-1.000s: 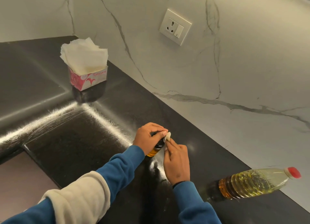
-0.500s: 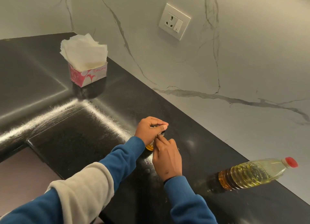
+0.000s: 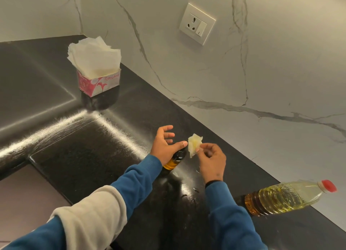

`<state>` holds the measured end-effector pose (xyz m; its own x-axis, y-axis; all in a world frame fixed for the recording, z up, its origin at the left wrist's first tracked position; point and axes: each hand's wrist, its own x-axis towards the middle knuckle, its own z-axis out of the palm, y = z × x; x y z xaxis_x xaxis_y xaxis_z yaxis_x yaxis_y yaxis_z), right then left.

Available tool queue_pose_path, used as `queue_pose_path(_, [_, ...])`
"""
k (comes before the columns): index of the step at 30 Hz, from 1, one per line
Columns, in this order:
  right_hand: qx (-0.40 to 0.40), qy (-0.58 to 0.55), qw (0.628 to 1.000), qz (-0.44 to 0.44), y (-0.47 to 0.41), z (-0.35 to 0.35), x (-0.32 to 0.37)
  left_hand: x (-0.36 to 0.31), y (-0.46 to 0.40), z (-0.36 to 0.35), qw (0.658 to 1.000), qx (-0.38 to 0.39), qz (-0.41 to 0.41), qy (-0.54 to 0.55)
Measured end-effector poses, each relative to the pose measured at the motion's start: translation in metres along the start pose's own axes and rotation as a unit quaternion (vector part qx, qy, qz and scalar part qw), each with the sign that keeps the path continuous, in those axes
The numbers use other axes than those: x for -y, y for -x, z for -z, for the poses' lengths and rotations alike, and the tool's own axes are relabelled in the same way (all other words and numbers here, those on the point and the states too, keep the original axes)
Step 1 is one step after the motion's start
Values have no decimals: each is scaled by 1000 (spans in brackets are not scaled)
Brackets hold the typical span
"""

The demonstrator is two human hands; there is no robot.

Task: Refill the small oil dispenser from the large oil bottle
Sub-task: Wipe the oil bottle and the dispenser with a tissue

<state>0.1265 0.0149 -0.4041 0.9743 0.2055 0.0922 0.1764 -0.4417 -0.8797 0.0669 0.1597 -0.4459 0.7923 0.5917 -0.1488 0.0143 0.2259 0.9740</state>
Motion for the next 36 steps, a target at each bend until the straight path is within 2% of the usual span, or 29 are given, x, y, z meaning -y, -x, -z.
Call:
queue_pose_path(6, [204, -12, 978, -35, -30, -13, 13, 4, -3, 0, 1000, -1, 2, 4])
queue_pose_path(11, [387, 68, 919, -40, -63, -21, 24, 3, -3, 0, 1000, 3, -1, 19])
queue_pose_path(15, [446, 153, 881, -37, -77, -24, 32, 2, -4, 1, 1000, -3, -3, 8])
queue_pose_path(19, [408, 130, 904, -7, -64, -17, 33, 6, -4, 0, 999, -18, -25, -15])
queue_pose_path(23, [289, 63, 954, 41, -37, -1, 24, 2, -1, -1, 997, -19, -64, -47])
queue_pose_path(25, [222, 98, 969, 39, -29, 3, 11, -1, 1, -1, 990, -4, -111, -85])
queue_pose_path(29, [124, 192, 973, 19, -17, 1, -15, -5, 1, -7, 960, 55, -202, -188])
queue_pose_path(33, [47, 209, 977, 4, 10, -1, -24, 4, 1, -18, 971, 87, -150, -167])
queue_pose_path(36, [0, 249, 968, -17, 26, 1, -32, 8, 2, -22, 972, 82, -154, -159])
